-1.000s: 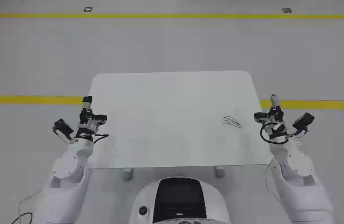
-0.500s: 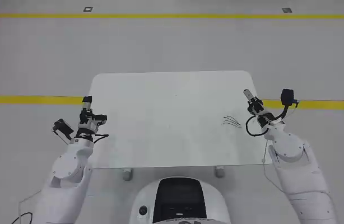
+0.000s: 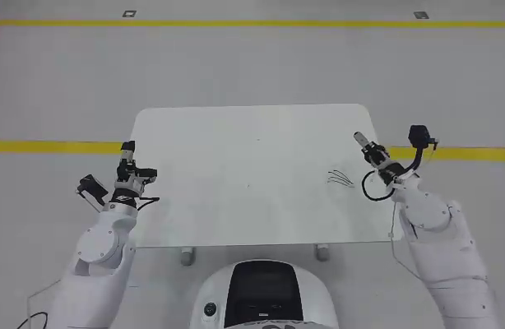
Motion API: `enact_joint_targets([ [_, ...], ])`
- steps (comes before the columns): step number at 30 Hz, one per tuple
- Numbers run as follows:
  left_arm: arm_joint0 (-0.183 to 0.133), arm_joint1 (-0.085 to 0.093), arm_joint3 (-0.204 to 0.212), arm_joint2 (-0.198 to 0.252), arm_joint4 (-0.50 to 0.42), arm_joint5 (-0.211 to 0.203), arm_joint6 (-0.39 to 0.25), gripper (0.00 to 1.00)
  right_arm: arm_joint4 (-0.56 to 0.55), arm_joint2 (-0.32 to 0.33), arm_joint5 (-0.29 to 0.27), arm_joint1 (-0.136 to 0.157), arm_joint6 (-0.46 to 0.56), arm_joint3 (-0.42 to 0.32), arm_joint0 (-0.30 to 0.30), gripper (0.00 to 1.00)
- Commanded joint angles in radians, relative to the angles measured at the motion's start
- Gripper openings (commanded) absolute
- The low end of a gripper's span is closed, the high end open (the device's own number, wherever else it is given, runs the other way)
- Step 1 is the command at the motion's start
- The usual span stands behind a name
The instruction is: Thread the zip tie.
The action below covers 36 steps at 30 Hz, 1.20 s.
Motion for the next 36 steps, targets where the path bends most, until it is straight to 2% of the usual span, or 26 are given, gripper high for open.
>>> enact_joint_targets([
  [1, 0.000, 0.000, 0.000, 0.000, 0.000, 0.000, 0.000, 1.00, -0.087, -0.001, -0.031, 0.008, 0.100, 0.021, 0.047, 1.00],
  [4, 0.000, 0.000, 0.000, 0.000, 0.000, 0.000, 0.000, 1.00, -0.191, -0.030, -0.090, 0.020, 0.254, 0.084, 0.145, 1.00],
  [8, 0.000, 0.000, 0.000, 0.000, 0.000, 0.000, 0.000, 1.00, -0.278, -0.095, -0.147, 0.023, 0.367, 0.189, 0.264, 1.00],
  [11, 0.000, 0.000, 0.000, 0.000, 0.000, 0.000, 0.000, 1.00, -0.287, -0.147, -0.183, 0.019, 0.426, 0.261, 0.321, 1.00],
  [24, 0.000, 0.000, 0.000, 0.000, 0.000, 0.000, 0.000, 1.00, -0.292, -0.151, -0.181, 0.019, 0.426, 0.269, 0.327, 1.00],
  [25, 0.000, 0.000, 0.000, 0.000, 0.000, 0.000, 0.000, 1.00, -0.349, -0.160, -0.229, 0.023, 0.432, 0.244, 0.333, 1.00],
  [28, 0.000, 0.000, 0.000, 0.000, 0.000, 0.000, 0.000, 1.00, -0.441, -0.175, -0.313, 0.031, 0.451, 0.260, 0.360, 1.00],
  [29, 0.000, 0.000, 0.000, 0.000, 0.000, 0.000, 0.000, 1.00, -0.471, -0.192, -0.330, 0.032, 0.471, 0.272, 0.385, 1.00],
  [31, 0.000, 0.000, 0.000, 0.000, 0.000, 0.000, 0.000, 1.00, -0.514, -0.236, -0.330, 0.033, 0.499, 0.288, 0.422, 1.00],
  [36, 0.000, 0.000, 0.000, 0.000, 0.000, 0.000, 0.000, 1.00, -0.548, -0.406, -0.330, 0.044, 0.573, 0.340, 0.537, 1.00],
])
